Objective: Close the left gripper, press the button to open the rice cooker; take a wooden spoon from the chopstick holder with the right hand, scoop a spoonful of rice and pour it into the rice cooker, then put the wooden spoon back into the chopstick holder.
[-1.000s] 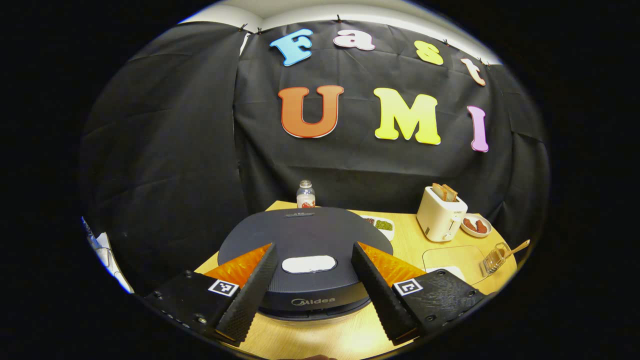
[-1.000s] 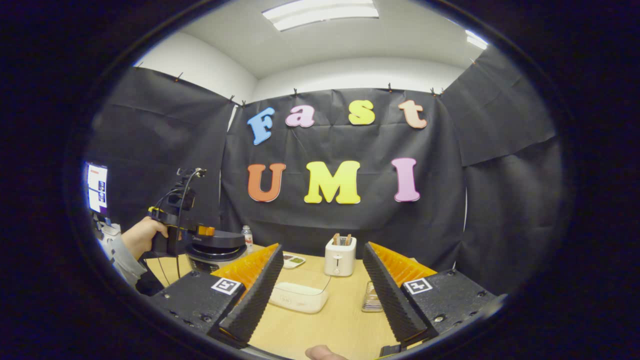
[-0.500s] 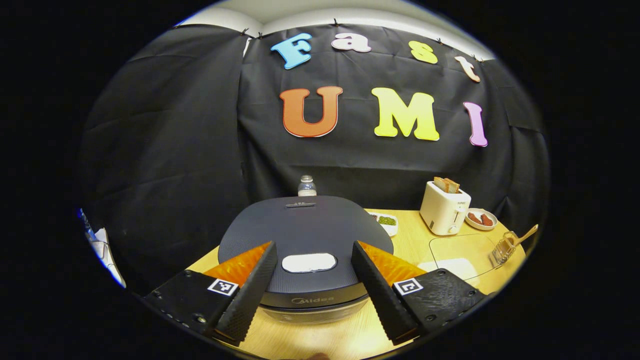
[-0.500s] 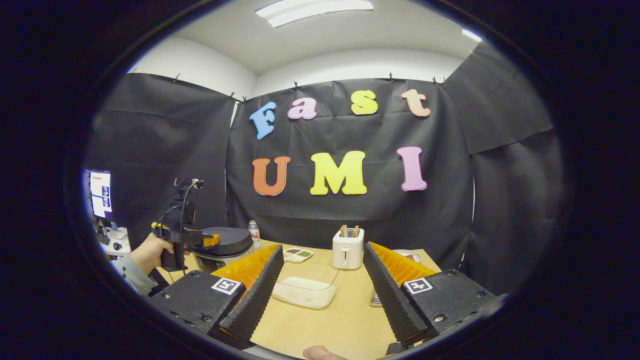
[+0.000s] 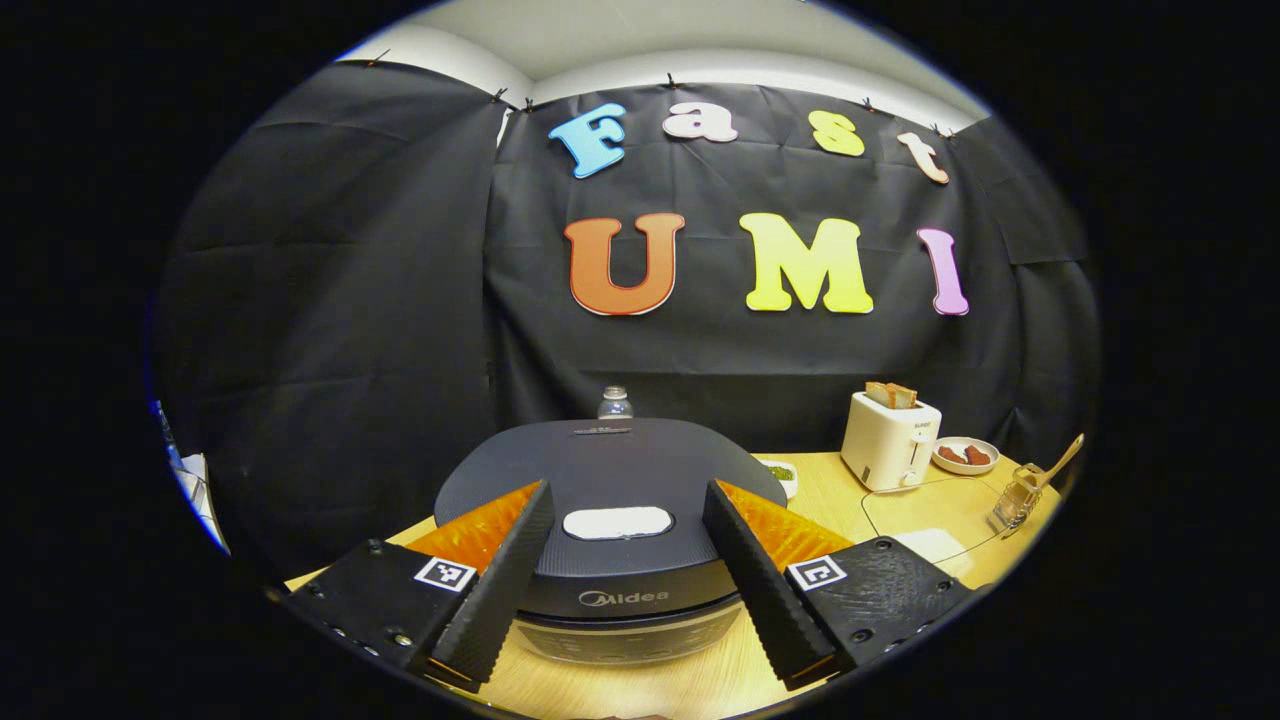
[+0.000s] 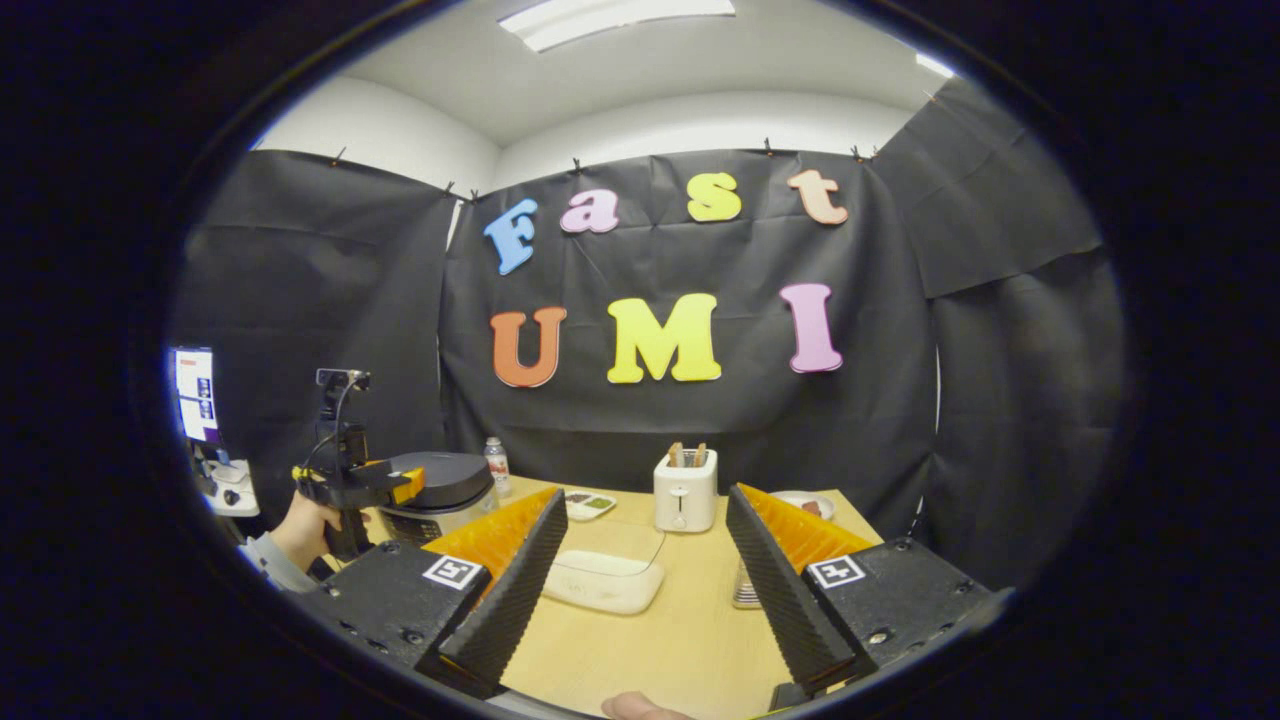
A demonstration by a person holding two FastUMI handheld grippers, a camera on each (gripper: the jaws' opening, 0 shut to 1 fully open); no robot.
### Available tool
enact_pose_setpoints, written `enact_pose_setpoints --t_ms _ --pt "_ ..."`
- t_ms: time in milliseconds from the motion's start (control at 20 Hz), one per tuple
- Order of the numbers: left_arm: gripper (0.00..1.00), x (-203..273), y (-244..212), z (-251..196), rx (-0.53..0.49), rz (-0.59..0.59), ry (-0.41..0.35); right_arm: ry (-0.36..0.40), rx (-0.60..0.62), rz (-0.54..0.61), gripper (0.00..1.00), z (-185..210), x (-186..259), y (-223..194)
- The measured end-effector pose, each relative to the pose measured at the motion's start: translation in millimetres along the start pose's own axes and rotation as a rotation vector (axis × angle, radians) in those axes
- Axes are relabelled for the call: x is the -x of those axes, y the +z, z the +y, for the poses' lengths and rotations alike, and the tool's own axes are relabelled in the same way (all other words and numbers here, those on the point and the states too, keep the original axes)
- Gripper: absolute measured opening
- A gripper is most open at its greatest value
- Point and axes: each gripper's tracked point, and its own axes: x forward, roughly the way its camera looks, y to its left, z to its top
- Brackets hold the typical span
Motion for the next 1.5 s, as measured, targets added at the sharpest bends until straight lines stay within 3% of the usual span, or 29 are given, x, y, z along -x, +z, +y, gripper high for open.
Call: enact_pose_setpoints --t_ms 150,200,250,300,550,750,1500 --pt "0.99 0.8 -7.9 -2.7 -0.021 0.023 -0.016 -0.015 0.003 -0.028 1.0 -3.7 7.9 7.4" --pt "0.87 1.1 -8.3 -2.7 -0.016 0.019 -0.02 -0.021 0.004 -0.042 1.0 -5.6 9.1 11.0" --pt "0.97 1.1 -6.0 -2.7 -0.018 0.005 -0.023 -0.025 0.007 -0.048 0.99 -6.1 10.0 13.1" --pt "1.0 0.9 -8.0 -1.9 -0.014 0.009 -0.021 -0.029 0.007 -0.05 1.0 -7.7 10.5 12.5" --pt "0.93 14.4 -3.8 0.7 -0.082 0.064 0.014 -0.05 0.003 -0.052 0.99 -18.8 9.3 13.4" --pt "0.91 37.0 3.5 -19.1 -0.059 0.106 -0.039 -0.071 -0.01 -0.051 1.0 -25.5 11.0 13.2" --pt "0.95 172.3 90.5 -101.5 -0.043 -0.095 -0.161 -0.079 -0.001 -0.086 1.0 -29.6 30.3 23.3"
